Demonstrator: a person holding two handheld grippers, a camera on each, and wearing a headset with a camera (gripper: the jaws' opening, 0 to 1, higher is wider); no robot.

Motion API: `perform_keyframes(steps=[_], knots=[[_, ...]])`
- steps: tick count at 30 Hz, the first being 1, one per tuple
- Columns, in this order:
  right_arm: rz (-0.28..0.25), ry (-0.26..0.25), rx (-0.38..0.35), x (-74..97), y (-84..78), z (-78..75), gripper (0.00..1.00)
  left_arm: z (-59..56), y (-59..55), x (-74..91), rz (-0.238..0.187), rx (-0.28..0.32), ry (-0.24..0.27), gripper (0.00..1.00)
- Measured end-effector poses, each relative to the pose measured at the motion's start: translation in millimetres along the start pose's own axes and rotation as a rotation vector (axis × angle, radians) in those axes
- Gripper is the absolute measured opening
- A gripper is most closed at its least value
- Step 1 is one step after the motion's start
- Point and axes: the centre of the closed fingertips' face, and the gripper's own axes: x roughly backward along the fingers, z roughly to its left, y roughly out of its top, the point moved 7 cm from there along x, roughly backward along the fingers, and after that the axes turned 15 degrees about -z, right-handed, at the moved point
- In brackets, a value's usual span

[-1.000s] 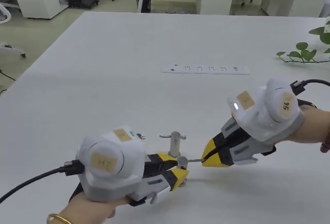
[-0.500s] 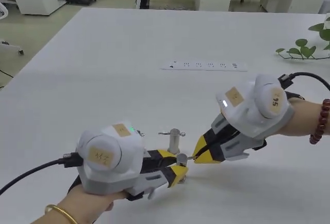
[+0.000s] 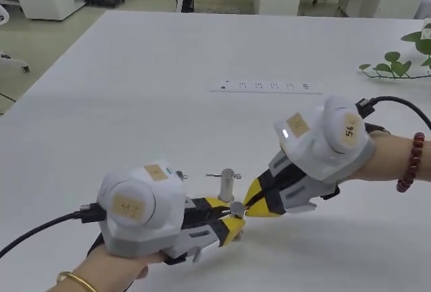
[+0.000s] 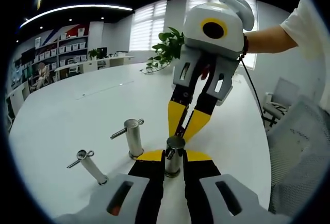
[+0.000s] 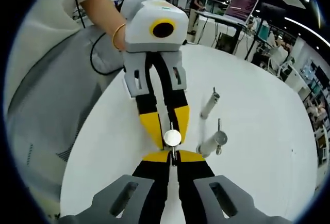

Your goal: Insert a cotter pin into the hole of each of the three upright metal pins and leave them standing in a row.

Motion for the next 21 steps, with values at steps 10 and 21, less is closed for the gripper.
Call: perform_keyframes(steps=[10,21], knots=[[-0.015,-0.031,-0.033,14.0,-3.3,0.2,0.11,1.3,-3.7,0.4,0.024,0.014,-0.002,0.12],[-0.029,-0.019,0.007,9.0,0.1,2.9,0.05,2.2,-5.7,1.9,0.025,0.019,-0.008,0.11]])
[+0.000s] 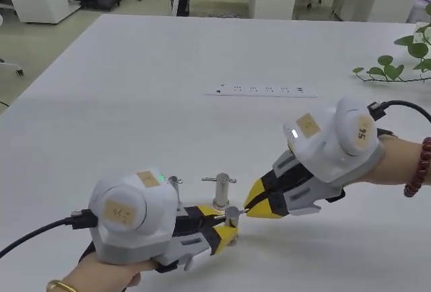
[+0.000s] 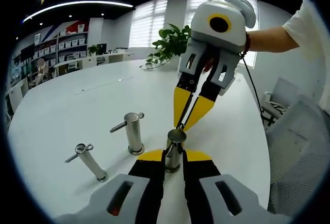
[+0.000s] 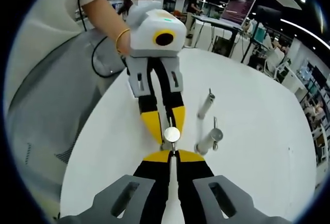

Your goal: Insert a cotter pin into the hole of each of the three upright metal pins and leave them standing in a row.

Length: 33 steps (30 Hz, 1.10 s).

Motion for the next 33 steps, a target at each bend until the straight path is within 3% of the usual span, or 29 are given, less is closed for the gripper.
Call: perform_keyframes(steps=[18,22,27,33], knots=[[-0.004,-0.008,-0.04,-6.2,3.1,0.2,0.06,0.4,0.4,-0.3,0.004,0.028,0.0,0.12],[0.004,-0.02,-0.072,-7.6,1.5,-0.5,0.17,0.8,3.7,-0.6,0.01,0.002,0.009,0.3],[-0.043,-0.032,-0.107,-10.8,5.2,0.3,0.19,-0.2,6.9,3.6,0.012,-0.019,0.004,0.37],[-0.049,-0.023,-0.112,-19.0,6.3,1.3,0.2,0.5,7.3,12.0,0.007,-0.014,0.007,0.39]])
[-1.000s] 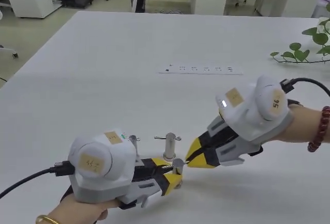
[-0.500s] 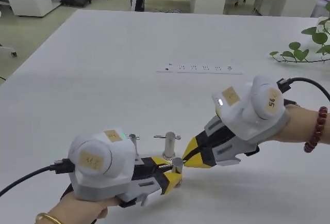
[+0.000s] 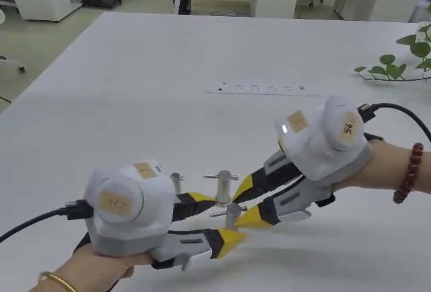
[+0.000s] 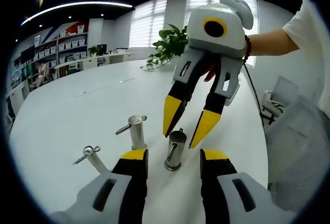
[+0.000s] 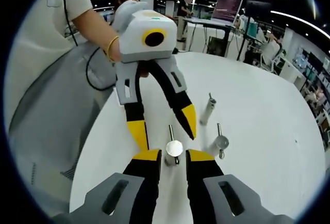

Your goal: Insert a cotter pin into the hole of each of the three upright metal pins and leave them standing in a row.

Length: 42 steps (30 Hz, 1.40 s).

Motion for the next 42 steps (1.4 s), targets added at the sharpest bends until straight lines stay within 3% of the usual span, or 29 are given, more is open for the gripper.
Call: perform_keyframes(steps=[14,27,34,42], knots=[[-0.003,0.009,-0.006,-11.3,-0.6,-1.7,0.16,0.5,6.8,14.8,-0.036,0.018,0.019,0.4],[-0.025,-0.017,-0.035,-8.5,-1.0,-1.3,0.13,1.5,11.4,26.4,-0.057,0.03,0.04,0.4],[-0.016,-0.04,-0.044,-1.7,-4.3,-4.8,0.13,2.6,15.0,36.0,-0.083,0.032,0.061,0.42],[-0.003,-0.1,-0.07,16.2,-10.5,-16.7,0.13,3.2,12.6,43.8,-0.095,0.041,0.087,0.47]])
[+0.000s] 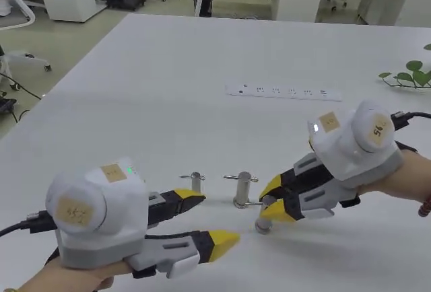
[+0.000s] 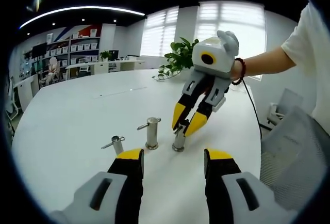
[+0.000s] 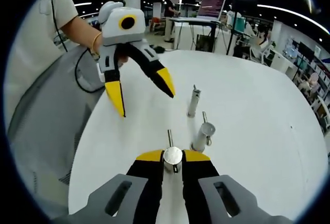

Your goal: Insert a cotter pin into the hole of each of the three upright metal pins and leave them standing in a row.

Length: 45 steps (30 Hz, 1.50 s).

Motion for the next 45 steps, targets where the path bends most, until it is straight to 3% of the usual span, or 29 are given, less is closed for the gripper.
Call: perform_keyframes(steps=[18,36,45], knots=[[0.041,-0.084,-0.022,18.3,-12.3,-19.2,0.13,3.6,4.0,8.5,-0.025,0.008,0.05,0.53],[0.021,-0.137,-0.071,28.1,-20.3,-31.9,0.14,6.3,4.4,10.6,-0.03,0.013,0.077,0.53],[0.006,-0.129,-0.091,28.6,-21.4,-32.2,0.15,8.5,5.5,11.7,-0.028,0.002,0.081,0.54]])
